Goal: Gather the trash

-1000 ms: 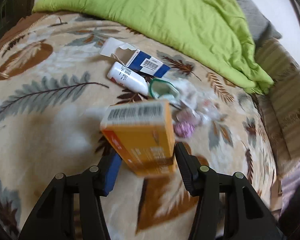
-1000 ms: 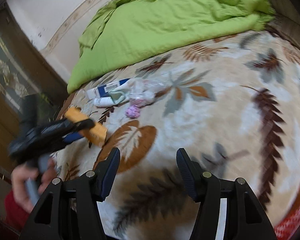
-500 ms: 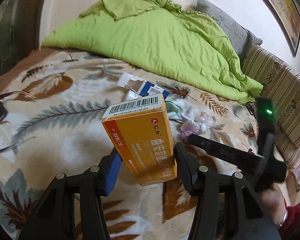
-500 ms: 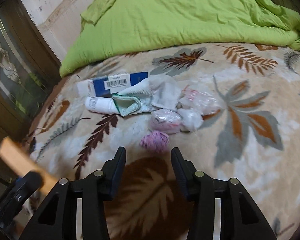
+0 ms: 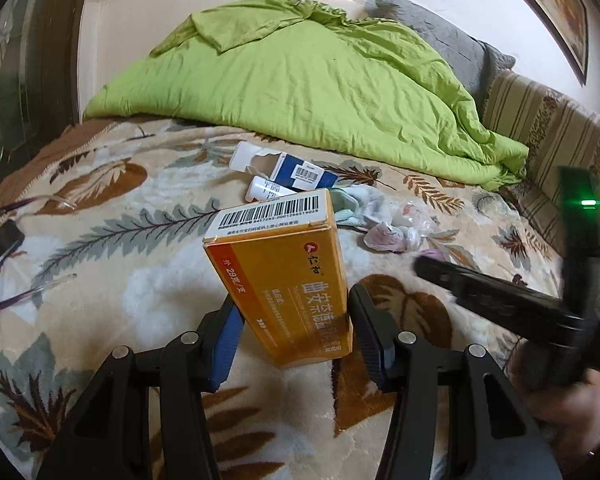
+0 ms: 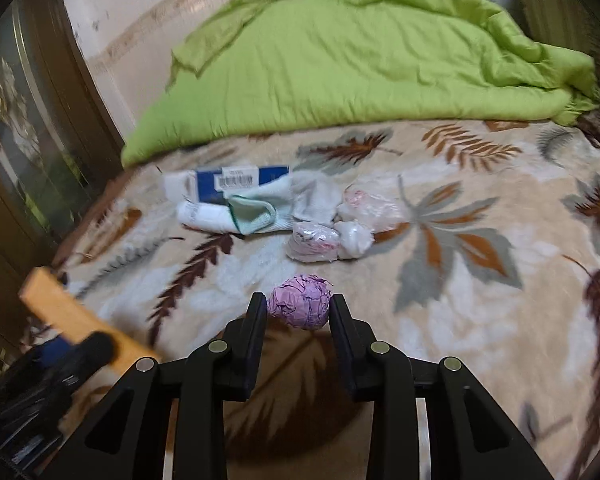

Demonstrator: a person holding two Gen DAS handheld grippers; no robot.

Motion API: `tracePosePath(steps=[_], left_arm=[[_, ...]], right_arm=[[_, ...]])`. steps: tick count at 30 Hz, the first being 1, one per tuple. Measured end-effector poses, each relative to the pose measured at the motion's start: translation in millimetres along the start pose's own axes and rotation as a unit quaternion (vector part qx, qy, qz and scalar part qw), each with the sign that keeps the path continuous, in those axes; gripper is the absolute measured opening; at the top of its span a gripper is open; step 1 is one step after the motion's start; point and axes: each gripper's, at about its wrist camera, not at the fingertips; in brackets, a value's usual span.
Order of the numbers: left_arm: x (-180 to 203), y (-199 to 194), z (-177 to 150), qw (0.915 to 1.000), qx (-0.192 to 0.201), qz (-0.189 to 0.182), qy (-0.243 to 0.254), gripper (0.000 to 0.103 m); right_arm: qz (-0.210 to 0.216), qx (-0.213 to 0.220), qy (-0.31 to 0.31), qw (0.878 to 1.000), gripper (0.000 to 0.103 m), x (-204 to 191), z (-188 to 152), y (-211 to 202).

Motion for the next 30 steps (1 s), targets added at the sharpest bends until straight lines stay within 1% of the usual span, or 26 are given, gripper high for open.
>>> tracePosePath(steps=[5, 9, 12, 15, 21, 30], left_arm=[[17, -14, -10, 0.9991, 0.017, 0.022, 0.032, 0.051], [30, -24, -21, 0.9971, 0.029, 0.039, 0.058, 0.051], [37, -32, -27, 0.9955, 0.041, 0.051, 0.069, 0.052], [39, -35, -31, 0.9948, 0.042, 0.057, 0.074, 0.052], [41, -30, -35, 0.9931, 0.038, 0.075, 0.081, 0.052], [42, -24, -36, 0.9922, 0.036, 0.083, 0.085, 0.052]], right_arm=[[-0.006, 0.029, -0.004, 1.0, 0.035, 0, -31, -44], [-0.001, 0.045, 0.011, 0.999, 0.035, 7, -50, -70], [-0.003, 0.052, 0.017, 0.998, 0.035, 8, -60, -81], [-0.008, 0.055, 0.014, 0.998, 0.035, 6, -62, -82], [-0.003, 0.044, 0.022, 0.999, 0.035, 10, -62, -76], [-0.006, 0.044, 0.019, 0.999, 0.035, 9, -62, -76]])
Point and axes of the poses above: each gripper's, at about its wrist camera, not at the fingertips, and y roughly the way its jaws point, x to its right, z to its top, and after that the axes turned 8 degrees about -x, right-handed
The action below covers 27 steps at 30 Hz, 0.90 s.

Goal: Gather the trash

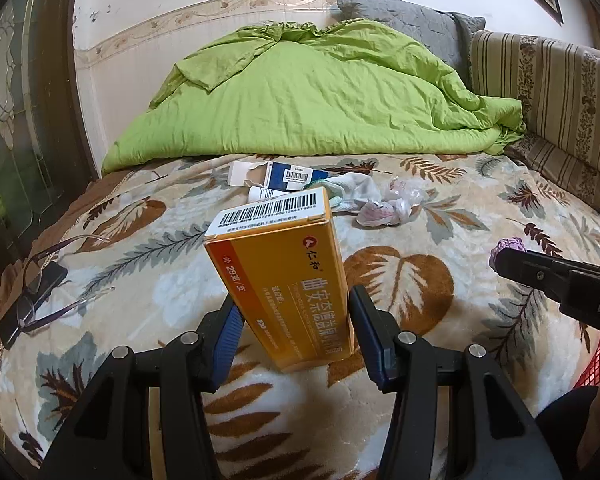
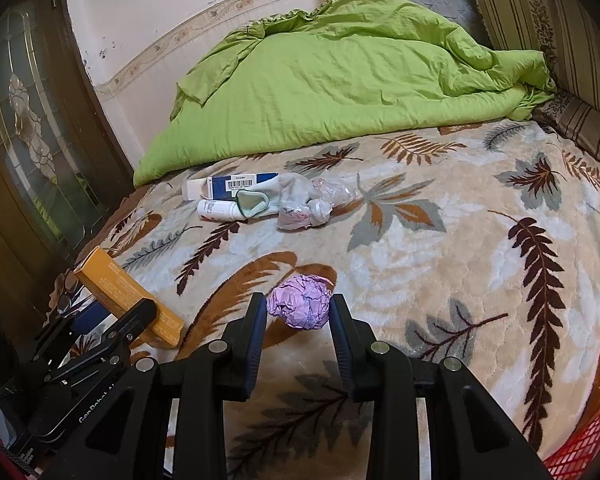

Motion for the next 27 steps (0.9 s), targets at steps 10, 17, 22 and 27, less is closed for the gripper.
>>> tracePosePath(steps=[10, 17, 22, 27], left_arm=[[-2.9, 1.6, 1.2, 1.0, 0.002, -0.003, -0.005, 0.052], [-3.0, 2.1, 1.3, 1.0, 0.001, -0.002, -0.004, 0.052], [-3.4, 2.5, 1.5, 1.0, 0.001, -0.003, -0.004, 0.052], [-3.4, 2.9, 1.5, 1.0, 0.001, -0.003, -0.004, 0.052]], right_arm=[[0.002, -0.002, -0.001, 1.0, 0.035, 0.3, 0.2, 0.2], [0.003, -0.003, -0.001, 1.0, 0.035, 0.0, 0.3, 0.9], [0.004, -0.003, -0.001, 1.0, 0.035, -0.2, 0.2, 1.5], [0.004, -0.004, -0.002, 1.0, 0.035, 0.0, 0.4, 2.3]])
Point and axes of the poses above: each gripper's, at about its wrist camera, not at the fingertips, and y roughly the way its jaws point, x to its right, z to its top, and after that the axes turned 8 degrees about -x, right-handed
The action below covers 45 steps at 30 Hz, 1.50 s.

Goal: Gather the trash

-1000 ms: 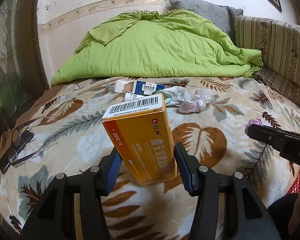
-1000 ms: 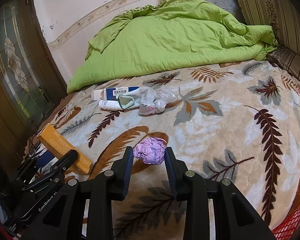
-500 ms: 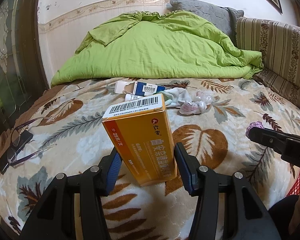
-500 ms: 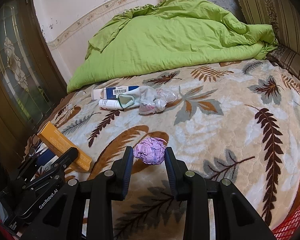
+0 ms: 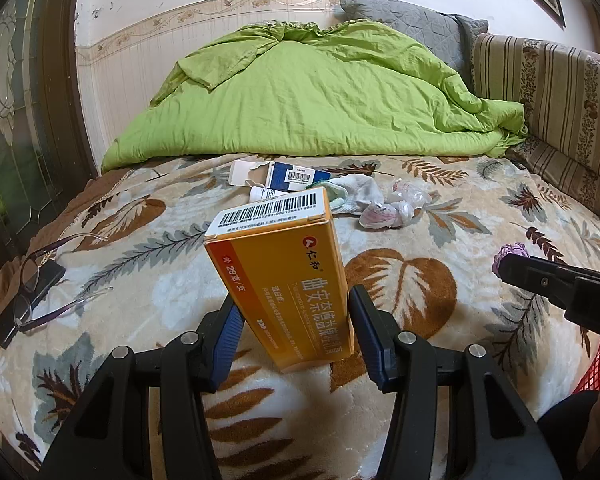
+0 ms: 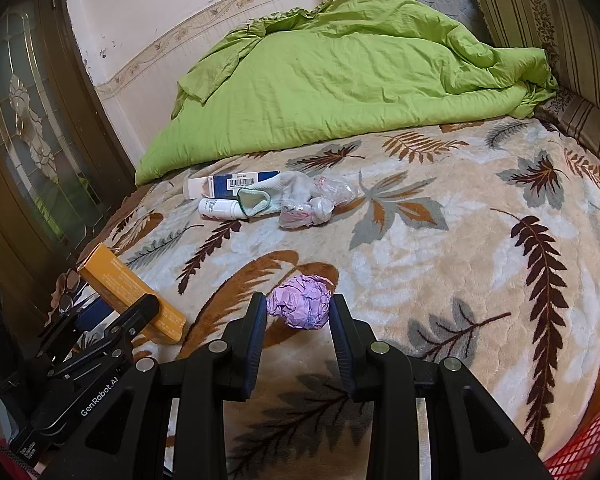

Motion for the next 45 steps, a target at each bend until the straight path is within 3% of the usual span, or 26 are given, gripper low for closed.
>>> tracePosePath(steps=[45], left_arm=[[2.0, 3.2, -1.8, 1.0, -0.004, 0.0, 0.002, 0.052]], right_arm=[[0.003, -0.001, 0.001, 1.0, 0.035, 1.4, 1.6, -0.8]])
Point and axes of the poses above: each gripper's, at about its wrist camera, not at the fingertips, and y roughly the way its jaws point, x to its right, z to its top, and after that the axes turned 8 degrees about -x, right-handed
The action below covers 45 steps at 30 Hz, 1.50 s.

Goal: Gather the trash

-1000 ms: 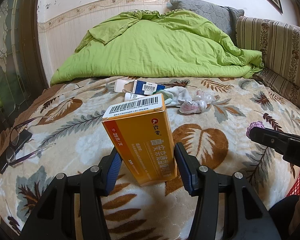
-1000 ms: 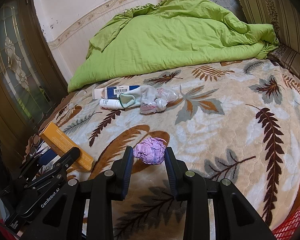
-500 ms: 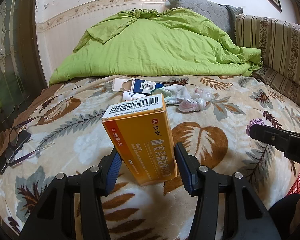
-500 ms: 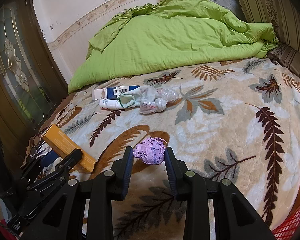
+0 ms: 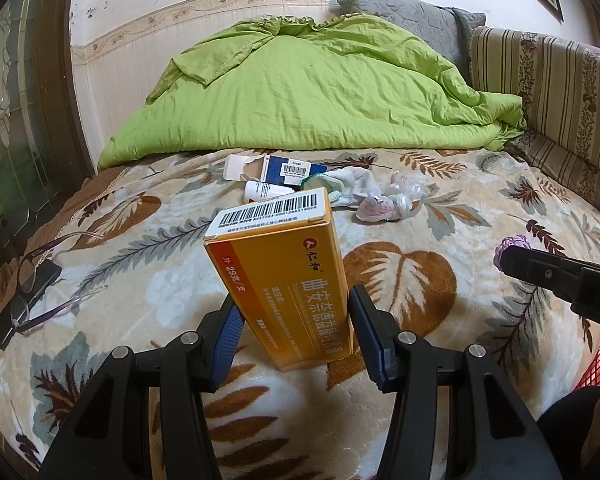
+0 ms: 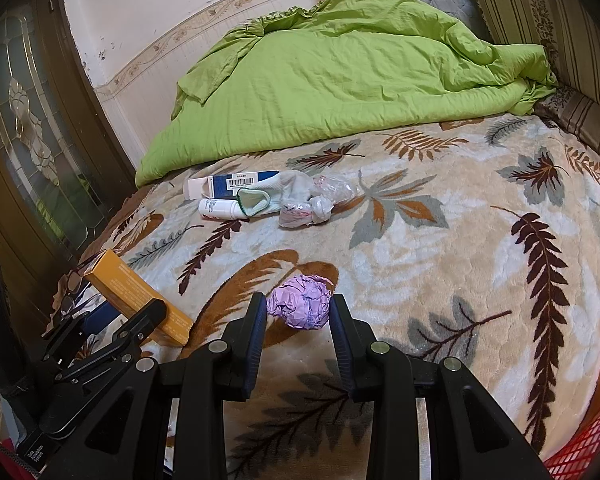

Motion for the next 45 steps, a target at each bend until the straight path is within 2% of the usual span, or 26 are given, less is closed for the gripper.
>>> tracePosePath(steps=[8, 13, 16, 20, 25, 27, 30, 33, 36, 39, 41, 44, 45], left_arm=[[1, 0, -1, 1.0, -0.001, -0.007, 0.003, 0.052], [21, -5, -8, 0.9977, 0.008, -0.055, 0.039, 0.051], [38, -17, -10, 0.9943, 0.02, -0.079, 0.068, 0.052], [64, -34, -4, 0.9875, 0.02, -0.128, 0.091, 0.051], [112, -58, 10, 0.9706, 0.017, -0.208, 0.119, 0.051], [132, -65, 14, 0.9664, 0.019, -0.212, 0.144, 0.052], [139, -67, 21, 0.9673, 0.026, -0.191, 0.165, 0.053], [116, -43, 37, 0.971, -0.013, -0.172, 0.166, 0.065], [88, -7, 50, 0.972, -0.068, -0.146, 0.171, 0.066], [53, 25, 56, 0.9743, -0.127, -0.144, 0.117, 0.066], [42, 37, 58, 0.9709, -0.146, -0.167, 0.09, 0.066], [48, 45, 55, 0.9611, -0.162, -0.198, 0.104, 0.066], [56, 47, 53, 0.9518, -0.174, -0.222, 0.121, 0.067]], right_arm=[[0.005, 0.009, 0.014, 1.0, 0.035, 5, -1, -4], [0.011, 0.007, 0.053, 0.999, 0.035, 28, -16, -36], [-0.019, 0.022, 0.057, 0.998, 0.035, 48, -30, -70], [-0.067, 0.037, 0.098, 0.992, 0.035, 91, -58, -119], [-0.126, 0.048, 0.167, 0.977, 0.035, 151, -89, -175], [-0.139, 0.057, 0.192, 0.97, 0.035, 169, -101, -194], [-0.142, 0.066, 0.208, 0.966, 0.035, 181, -112, -209], [-0.131, 0.07, 0.215, 0.965, 0.035, 186, -115, -213], [-0.118, 0.074, 0.212, 0.967, 0.035, 185, -110, -210], [-0.109, 0.079, 0.208, 0.969, 0.035, 186, -105, -207], [-0.105, 0.082, 0.208, 0.969, 0.035, 187, -101, -204], [-0.099, 0.081, 0.211, 0.969, 0.035, 188, -100, -202], [-0.099, 0.08, 0.211, 0.969, 0.035, 188, -101, -202]])
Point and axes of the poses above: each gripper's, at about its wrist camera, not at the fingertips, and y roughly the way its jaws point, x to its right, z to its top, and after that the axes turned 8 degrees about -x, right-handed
